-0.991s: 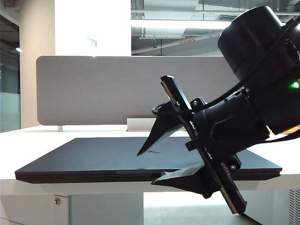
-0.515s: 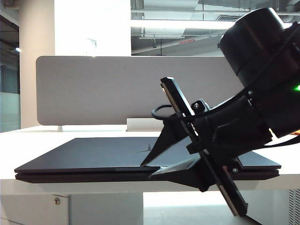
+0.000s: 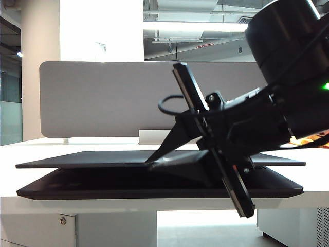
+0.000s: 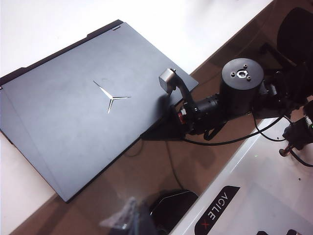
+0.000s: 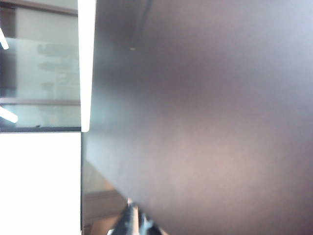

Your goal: Open the lid of the laptop and use the keypad to enter the password "123".

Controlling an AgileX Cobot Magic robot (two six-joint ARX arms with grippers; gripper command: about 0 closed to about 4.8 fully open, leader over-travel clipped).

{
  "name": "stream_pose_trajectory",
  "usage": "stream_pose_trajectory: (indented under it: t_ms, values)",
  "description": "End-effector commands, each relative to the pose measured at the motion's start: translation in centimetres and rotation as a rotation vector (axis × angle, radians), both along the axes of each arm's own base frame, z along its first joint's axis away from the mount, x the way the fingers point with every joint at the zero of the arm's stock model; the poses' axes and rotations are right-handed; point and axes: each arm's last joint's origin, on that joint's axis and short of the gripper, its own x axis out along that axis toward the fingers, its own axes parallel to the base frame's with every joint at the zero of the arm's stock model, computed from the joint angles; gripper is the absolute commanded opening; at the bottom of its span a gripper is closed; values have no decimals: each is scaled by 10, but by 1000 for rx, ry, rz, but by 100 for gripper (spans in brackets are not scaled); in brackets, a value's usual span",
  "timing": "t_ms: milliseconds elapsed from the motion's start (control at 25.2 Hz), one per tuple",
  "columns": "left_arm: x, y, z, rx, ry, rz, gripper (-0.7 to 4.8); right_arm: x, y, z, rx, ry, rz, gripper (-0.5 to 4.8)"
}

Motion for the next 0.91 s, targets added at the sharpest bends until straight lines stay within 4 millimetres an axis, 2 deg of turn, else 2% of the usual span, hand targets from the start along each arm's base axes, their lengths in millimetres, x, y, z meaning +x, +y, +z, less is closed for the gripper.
stream_pose_trajectory:
  t_ms: [40, 594, 912]
  values:
    - [-1, 0, 2, 1, -17, 0, -6, 12, -2, 29, 109, -190, -81, -2]
    - [-1, 0, 2, 1, -17, 0, -6, 25, -19, 54, 137, -293, -118, -2]
    - [0, 1, 2, 12, -19, 13, -6, 65, -14, 103, 68, -394, -87, -2]
